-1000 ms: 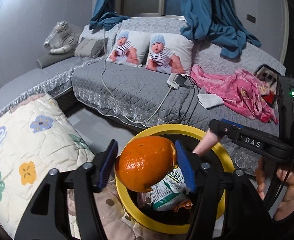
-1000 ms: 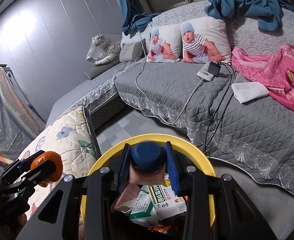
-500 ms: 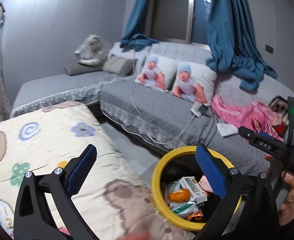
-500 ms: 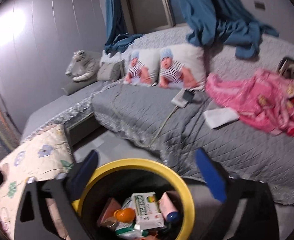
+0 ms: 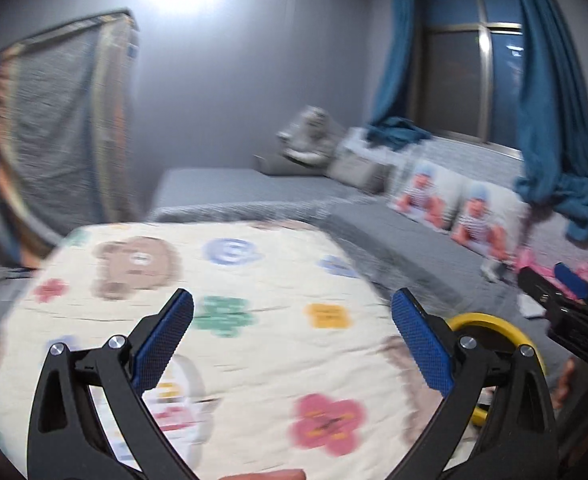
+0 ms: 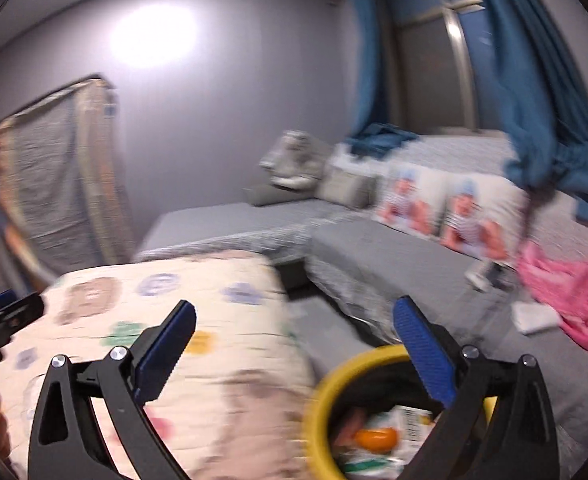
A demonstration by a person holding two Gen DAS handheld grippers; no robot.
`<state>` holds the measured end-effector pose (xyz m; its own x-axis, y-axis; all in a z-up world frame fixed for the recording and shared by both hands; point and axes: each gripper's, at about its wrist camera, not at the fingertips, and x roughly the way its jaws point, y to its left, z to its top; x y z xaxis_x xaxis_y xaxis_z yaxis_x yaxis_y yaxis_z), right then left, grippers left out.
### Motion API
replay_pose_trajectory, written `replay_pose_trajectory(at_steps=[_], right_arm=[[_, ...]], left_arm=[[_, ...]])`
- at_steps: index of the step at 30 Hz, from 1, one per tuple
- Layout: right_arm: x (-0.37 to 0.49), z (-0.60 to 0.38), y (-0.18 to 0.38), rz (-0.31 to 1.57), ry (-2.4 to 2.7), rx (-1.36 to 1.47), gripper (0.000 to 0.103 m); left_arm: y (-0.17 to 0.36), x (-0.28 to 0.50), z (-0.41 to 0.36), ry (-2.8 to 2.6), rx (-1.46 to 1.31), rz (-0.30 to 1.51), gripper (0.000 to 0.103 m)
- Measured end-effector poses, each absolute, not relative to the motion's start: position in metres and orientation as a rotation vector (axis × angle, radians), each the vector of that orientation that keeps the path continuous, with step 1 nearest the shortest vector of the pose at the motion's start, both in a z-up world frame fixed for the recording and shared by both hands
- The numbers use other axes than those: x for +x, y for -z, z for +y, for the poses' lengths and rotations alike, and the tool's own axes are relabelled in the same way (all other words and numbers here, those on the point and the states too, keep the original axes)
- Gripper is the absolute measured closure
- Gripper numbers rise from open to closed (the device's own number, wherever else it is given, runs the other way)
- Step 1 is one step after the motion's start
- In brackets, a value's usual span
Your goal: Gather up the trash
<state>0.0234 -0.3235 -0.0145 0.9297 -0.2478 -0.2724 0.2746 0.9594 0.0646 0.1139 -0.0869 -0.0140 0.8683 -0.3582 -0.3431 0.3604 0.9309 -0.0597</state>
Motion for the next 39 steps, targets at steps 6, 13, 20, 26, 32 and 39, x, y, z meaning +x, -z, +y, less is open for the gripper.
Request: replay_pose_trajectory(at_steps=[6, 13, 20, 26, 32, 39], right_arm=[[0.021, -0.272, -0.003, 0.249, 0.104, 0.108, 0.008], [-0.004, -0.229, 0.005, 0.197, 0.105, 0.053, 0.008], [-0.017, -0.221, 0.028, 0.223, 0.161, 0.065, 0.008], [-0.016, -0.224, 0.044, 0.280, 0.154, 0.089, 0.008], [-0.015, -0.220, 0.048, 0.276, 0.157, 0.087, 0.008], [-0.015, -0.218, 0.048, 0.265, 0.164, 0.077, 0.008]], left_arm=[[0.000, 0.081, -0.032, 0.202, 0.027, 0.295, 0.008], [0.009, 0.049, 0.001, 0.125, 0.014, 0.311, 0.008], [0.022, 0.031, 0.011, 0.133, -0.033, 0.335, 0.008], [0.027, 0.024, 0.009, 0.116, -0.034, 0.313, 0.008], [0.029, 0.025, 0.008, 0.108, -0.046, 0.322, 0.008], [0.030, 0.027, 0.007, 0.116, -0.057, 0.331, 0.008]])
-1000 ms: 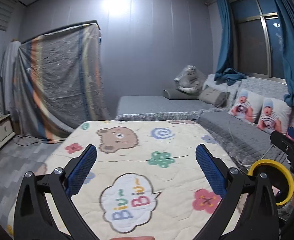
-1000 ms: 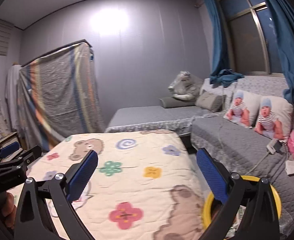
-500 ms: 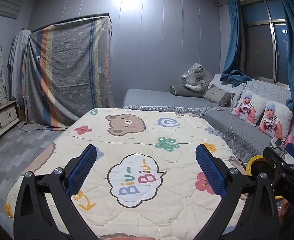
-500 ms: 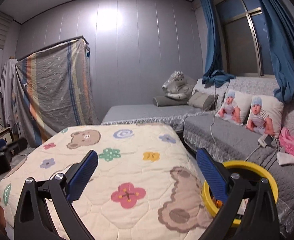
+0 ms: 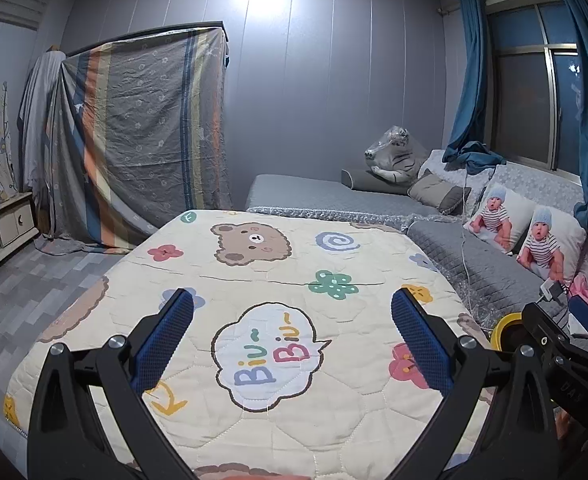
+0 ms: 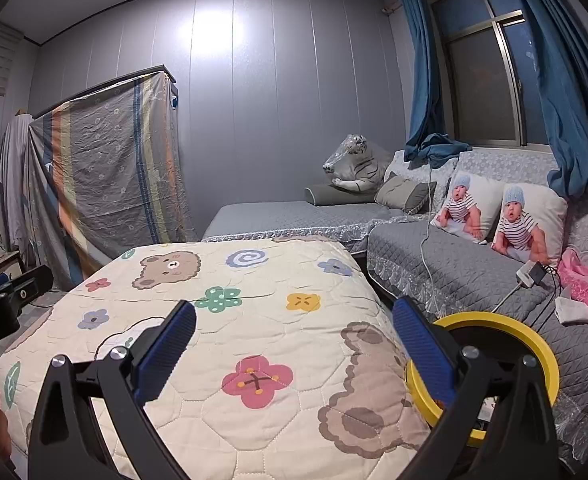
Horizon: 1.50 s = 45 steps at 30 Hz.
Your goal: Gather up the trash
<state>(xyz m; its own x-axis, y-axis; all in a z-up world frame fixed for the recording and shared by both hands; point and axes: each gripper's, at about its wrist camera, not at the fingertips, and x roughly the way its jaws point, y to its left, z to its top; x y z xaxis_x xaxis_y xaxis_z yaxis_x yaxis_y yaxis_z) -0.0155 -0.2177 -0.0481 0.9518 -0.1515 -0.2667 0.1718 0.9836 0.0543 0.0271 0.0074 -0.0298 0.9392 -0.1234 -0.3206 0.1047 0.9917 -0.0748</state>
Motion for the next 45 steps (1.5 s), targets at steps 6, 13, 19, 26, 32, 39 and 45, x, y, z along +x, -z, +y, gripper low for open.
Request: replay_pose_trajectory(at_steps=[6, 13, 19, 26, 32, 39, 45], right_arm=[[-0.0144, -0.2184, 0.0464, 0.264, 0.173, 0.081, 0.008], [-0.0139, -0.2190, 0.0458, 0.264, 0.177, 0.079, 0.008], [-0.0123, -0.2196, 0.0467, 0.269, 0.178, 0.083, 0.008], [-0.0121, -0.2178, 0.0493, 0.274, 0.175, 0.083, 0.008], [-0.0117, -0.2186, 0.0495, 0.274, 0.181, 0.088, 0.008], [-0.0116, -0.2186, 0.0493, 0.274, 0.180, 0.087, 0.008], [-0.0117, -0.2196, 0.0505, 0.280, 0.180, 0.088, 0.008]], left_arm=[[0.0290, 0.0276, 0.0075, 0.119, -0.058, 0.330, 0.008], [0.0277, 0.0286, 0.0066, 0.124, -0.065, 0.334, 0.008], [0.0271, 0.0288, 0.0058, 0.127, -0.069, 0.339, 0.008], [0.0286, 0.0280, 0.0049, 0.129, -0.067, 0.341, 0.008], [0.0299, 0.0281, 0.0044, 0.132, -0.070, 0.346, 0.008], [0.0291, 0.0277, 0.0037, 0.135, -0.071, 0.344, 0.008], [0.0294, 0.0276, 0.0035, 0.135, -0.071, 0.346, 0.008]])
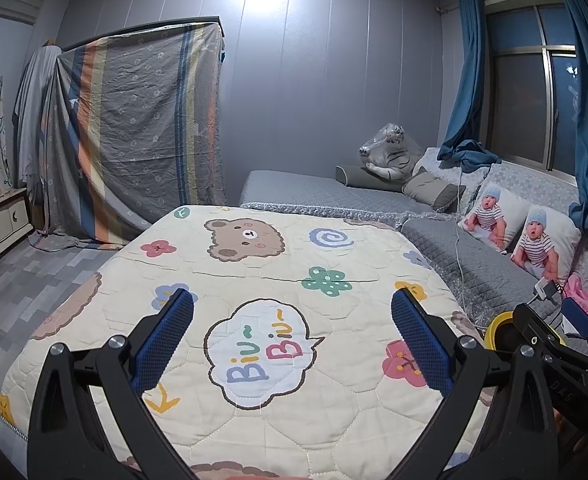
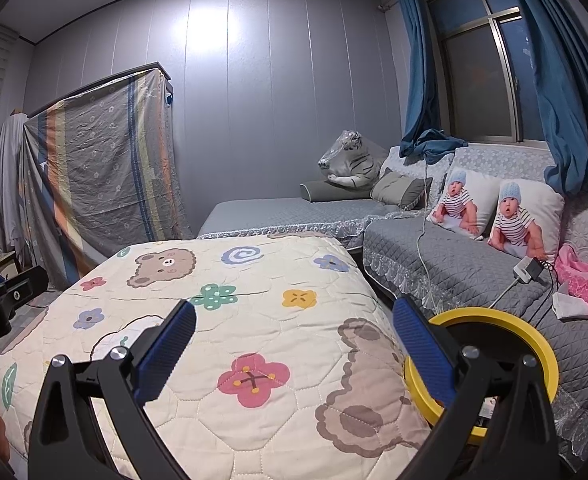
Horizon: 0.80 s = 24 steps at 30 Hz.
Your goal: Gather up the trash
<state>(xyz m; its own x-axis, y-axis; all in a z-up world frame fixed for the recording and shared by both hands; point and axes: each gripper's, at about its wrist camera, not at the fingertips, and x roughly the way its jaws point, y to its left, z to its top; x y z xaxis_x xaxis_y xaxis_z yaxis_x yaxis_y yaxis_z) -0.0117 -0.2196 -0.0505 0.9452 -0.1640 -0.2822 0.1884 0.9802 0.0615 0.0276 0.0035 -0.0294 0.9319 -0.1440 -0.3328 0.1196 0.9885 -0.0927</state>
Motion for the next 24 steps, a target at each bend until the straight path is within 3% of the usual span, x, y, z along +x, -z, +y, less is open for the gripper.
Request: replay_pose_trajectory(at_steps=[24], right_arm=[[-0.0101, -0.2209, 0.0562, 0.293, 0.188, 0.098, 0.008]], left_arm=[[0.0313, 0.0317, 0.0041, 0.145, -0.066, 0.355, 0.008]])
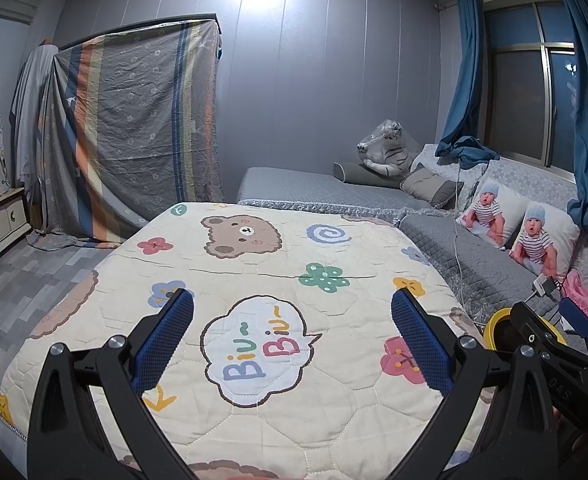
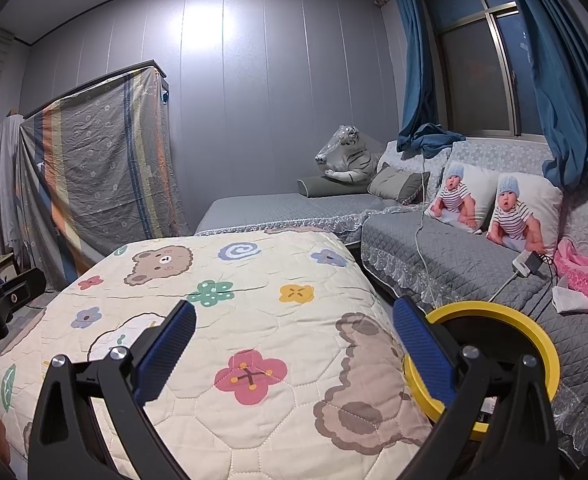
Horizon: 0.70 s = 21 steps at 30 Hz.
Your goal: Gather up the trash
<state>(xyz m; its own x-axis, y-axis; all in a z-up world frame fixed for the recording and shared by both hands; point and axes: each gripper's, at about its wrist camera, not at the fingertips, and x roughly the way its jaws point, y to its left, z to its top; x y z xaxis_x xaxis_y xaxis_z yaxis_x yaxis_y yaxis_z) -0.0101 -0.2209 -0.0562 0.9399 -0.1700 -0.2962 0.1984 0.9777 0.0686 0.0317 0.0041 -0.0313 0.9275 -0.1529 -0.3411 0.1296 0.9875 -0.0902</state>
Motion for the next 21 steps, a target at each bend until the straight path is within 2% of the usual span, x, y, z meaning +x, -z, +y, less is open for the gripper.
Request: replay_pose_trajectory(at_steps=[21], right_arm=[[-0.0090, -0.2216, 0.0583, 0.308, 0.191, 0.107, 0.008]], left_arm=[[0.0376, 0.0367, 0.0095, 0.150, -0.077, 0.382, 0.008]])
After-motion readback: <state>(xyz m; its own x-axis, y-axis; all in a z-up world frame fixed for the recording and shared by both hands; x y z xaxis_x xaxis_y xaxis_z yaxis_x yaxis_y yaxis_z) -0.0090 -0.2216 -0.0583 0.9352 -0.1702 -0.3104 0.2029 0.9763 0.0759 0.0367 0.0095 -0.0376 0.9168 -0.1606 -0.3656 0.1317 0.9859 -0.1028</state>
